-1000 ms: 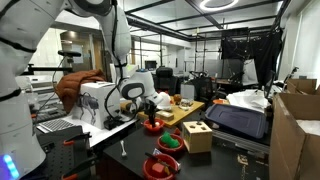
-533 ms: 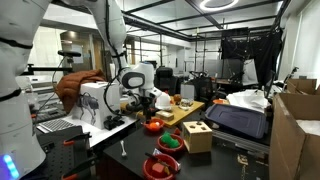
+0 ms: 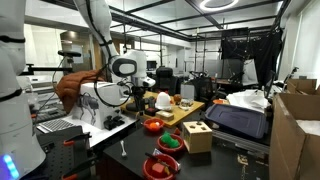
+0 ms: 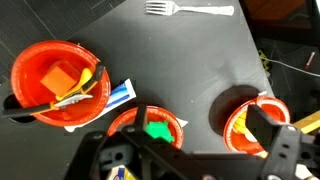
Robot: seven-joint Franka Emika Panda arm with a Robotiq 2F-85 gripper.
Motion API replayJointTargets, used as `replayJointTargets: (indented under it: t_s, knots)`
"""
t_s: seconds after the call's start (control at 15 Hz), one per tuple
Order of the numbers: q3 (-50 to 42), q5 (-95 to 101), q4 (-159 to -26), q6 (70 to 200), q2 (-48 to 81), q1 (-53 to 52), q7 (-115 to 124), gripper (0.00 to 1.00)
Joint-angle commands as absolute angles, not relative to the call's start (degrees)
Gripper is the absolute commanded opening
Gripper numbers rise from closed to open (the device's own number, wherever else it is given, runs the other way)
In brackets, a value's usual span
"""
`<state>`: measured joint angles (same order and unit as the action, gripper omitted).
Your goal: Put the black object on top of the red bowl to the far right
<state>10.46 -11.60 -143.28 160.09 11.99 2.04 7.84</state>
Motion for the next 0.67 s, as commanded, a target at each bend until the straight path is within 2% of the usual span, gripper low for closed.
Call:
replayJointTargets:
  t_s: [0.0, 0.13, 0.2, 0.6]
  knots:
    - [9.30, -13.52, -150.85, 157.59, 1.78, 0.62, 5.75, 1.00]
    - [8.92, -14.31, -154.36, 156.84, -2.77, -0.03, 5.80, 1.00]
    - [7.27, -13.00, -149.69, 157.55, 2.67, 0.60, 5.16, 1.00]
    - [4.21, -14.81, -149.55, 157.71, -0.52, 0.32, 2.14, 1.00]
